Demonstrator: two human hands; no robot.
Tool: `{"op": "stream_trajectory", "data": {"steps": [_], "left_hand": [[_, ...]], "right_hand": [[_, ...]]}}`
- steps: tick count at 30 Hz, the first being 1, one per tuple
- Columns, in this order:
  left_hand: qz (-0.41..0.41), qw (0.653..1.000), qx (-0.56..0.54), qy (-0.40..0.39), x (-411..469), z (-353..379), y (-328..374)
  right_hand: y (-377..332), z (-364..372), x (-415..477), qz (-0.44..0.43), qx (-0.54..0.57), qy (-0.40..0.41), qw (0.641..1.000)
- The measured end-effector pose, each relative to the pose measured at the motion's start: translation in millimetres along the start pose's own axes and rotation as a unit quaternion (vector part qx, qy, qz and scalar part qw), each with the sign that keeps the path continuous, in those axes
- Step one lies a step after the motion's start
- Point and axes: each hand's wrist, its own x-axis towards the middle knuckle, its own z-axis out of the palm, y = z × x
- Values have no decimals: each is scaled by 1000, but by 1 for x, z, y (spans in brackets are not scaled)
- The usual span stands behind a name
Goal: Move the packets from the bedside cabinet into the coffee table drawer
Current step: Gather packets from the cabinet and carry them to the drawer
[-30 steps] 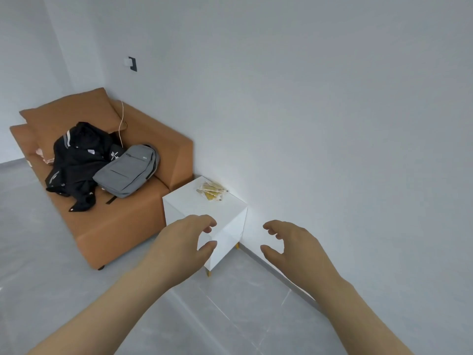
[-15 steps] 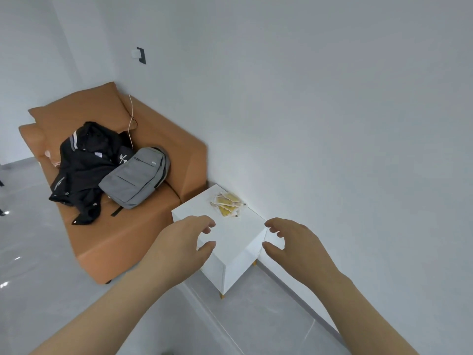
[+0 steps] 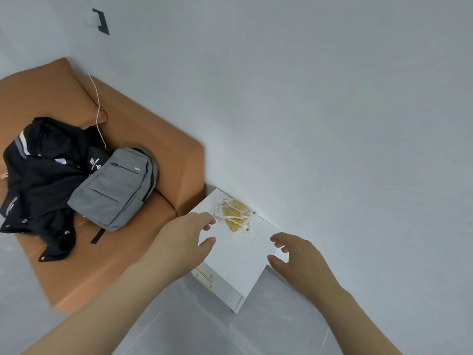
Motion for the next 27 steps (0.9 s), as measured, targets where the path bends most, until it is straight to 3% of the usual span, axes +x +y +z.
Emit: {"op": "stream_trajectory", "data": {"steps": [12,27], "left_hand": [[-3,998,7,-62,154,11,-67],[-10,980,30,-197,297,84,-139]], "right_hand": [[9,30,155,61,27,-32,997],[49,74,298,124,-1,-114,986]]}}
